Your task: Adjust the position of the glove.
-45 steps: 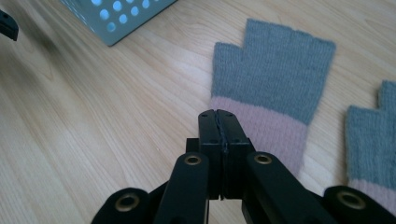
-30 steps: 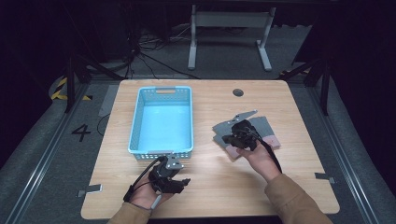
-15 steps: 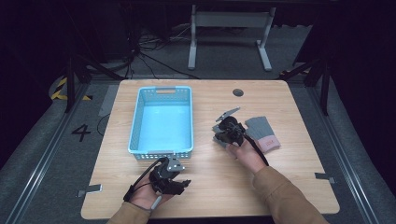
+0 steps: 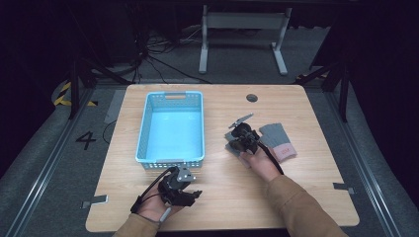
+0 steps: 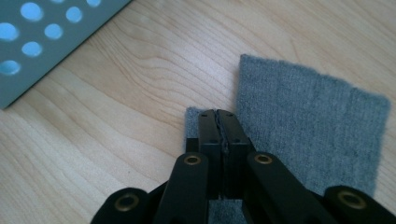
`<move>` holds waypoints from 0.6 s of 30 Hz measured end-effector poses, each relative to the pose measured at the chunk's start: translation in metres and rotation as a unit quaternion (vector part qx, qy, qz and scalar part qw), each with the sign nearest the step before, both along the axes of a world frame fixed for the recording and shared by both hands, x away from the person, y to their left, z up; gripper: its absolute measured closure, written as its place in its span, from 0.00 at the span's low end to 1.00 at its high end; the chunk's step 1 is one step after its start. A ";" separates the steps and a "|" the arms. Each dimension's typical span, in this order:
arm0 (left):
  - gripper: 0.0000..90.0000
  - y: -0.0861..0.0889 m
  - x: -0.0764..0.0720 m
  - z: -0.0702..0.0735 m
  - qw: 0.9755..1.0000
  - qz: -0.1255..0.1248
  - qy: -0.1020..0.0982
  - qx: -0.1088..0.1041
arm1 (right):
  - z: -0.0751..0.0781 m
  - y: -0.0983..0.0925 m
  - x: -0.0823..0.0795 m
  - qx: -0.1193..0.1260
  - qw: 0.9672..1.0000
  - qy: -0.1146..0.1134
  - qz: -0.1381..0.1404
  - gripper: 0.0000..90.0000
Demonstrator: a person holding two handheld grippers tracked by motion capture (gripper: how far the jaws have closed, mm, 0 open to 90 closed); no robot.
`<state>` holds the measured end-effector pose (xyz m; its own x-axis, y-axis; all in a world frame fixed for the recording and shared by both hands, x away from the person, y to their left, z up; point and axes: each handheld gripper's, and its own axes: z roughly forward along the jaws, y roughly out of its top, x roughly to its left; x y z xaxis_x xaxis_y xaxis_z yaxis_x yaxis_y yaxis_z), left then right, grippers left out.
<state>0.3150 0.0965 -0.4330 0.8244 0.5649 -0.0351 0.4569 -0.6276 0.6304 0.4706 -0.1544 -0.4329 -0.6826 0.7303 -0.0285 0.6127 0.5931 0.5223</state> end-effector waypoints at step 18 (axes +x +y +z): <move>0.46 -0.001 0.009 -0.006 1.000 -0.004 0.019 -0.001 | -0.001 0.002 -0.023 -0.017 0.999 0.021 0.043 1.00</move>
<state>0.3237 0.0955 -0.4387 0.8267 0.5586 -0.0672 0.4753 -0.6295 0.6147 0.4478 -0.1523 -0.4344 -0.7443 0.6675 -0.0221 0.5790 0.6614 0.4768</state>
